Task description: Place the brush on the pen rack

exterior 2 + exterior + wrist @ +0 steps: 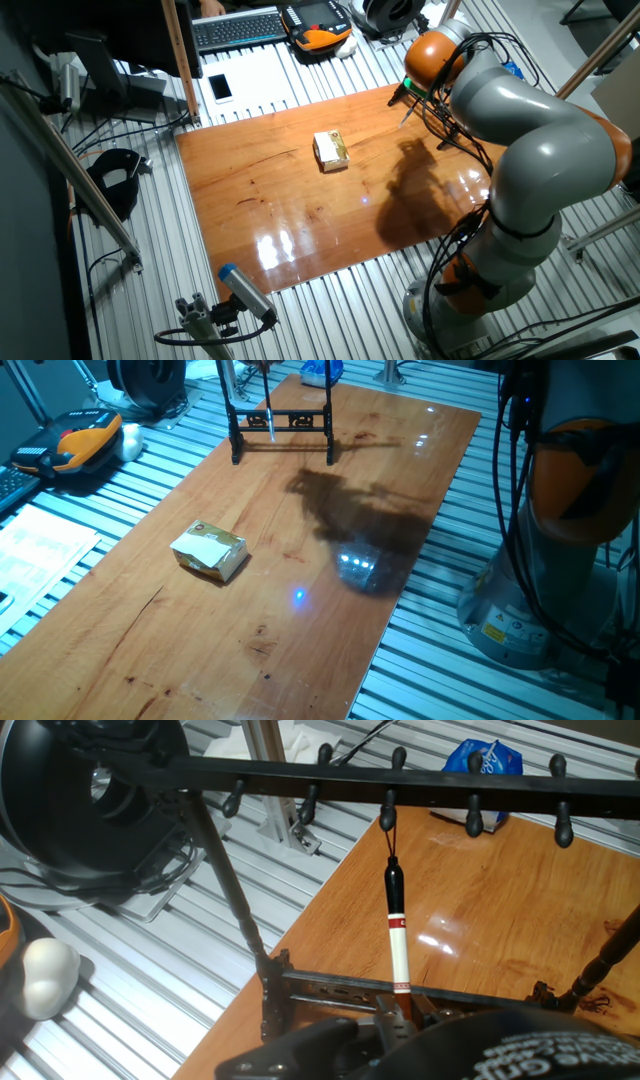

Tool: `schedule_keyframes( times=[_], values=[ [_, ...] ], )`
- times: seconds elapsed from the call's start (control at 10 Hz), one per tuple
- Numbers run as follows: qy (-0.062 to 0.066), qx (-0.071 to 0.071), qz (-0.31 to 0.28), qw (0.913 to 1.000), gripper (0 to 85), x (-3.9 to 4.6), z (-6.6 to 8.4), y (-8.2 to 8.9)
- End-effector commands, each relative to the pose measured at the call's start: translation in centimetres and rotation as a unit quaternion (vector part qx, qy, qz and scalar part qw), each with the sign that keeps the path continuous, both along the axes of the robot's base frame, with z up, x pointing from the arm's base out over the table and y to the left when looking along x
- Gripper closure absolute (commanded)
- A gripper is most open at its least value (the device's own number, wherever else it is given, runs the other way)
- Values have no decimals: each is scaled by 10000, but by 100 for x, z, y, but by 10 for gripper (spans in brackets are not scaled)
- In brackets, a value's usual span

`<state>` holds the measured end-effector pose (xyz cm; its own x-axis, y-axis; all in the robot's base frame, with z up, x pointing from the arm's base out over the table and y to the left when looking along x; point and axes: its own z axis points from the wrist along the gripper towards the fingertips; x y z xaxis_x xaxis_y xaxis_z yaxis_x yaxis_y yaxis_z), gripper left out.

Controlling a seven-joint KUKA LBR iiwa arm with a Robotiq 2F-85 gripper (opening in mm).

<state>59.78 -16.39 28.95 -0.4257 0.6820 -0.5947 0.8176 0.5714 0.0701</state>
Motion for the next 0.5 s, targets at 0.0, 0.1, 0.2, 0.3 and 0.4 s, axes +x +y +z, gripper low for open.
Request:
schedule_keyframes(
  times=[0.0,0.1,0.2,0.3,0.4],
  values=[
    [-21,-4,1,10000,850,-1,-9,-8],
    [-21,4,1,10000,850,-1,-15,-15],
    [-17,16,7,10000,850,0,-21,-18],
    [-24,16,11,10000,850,0,-22,-17],
    [-24,9,11,10000,850,0,-22,-18]
  ],
)
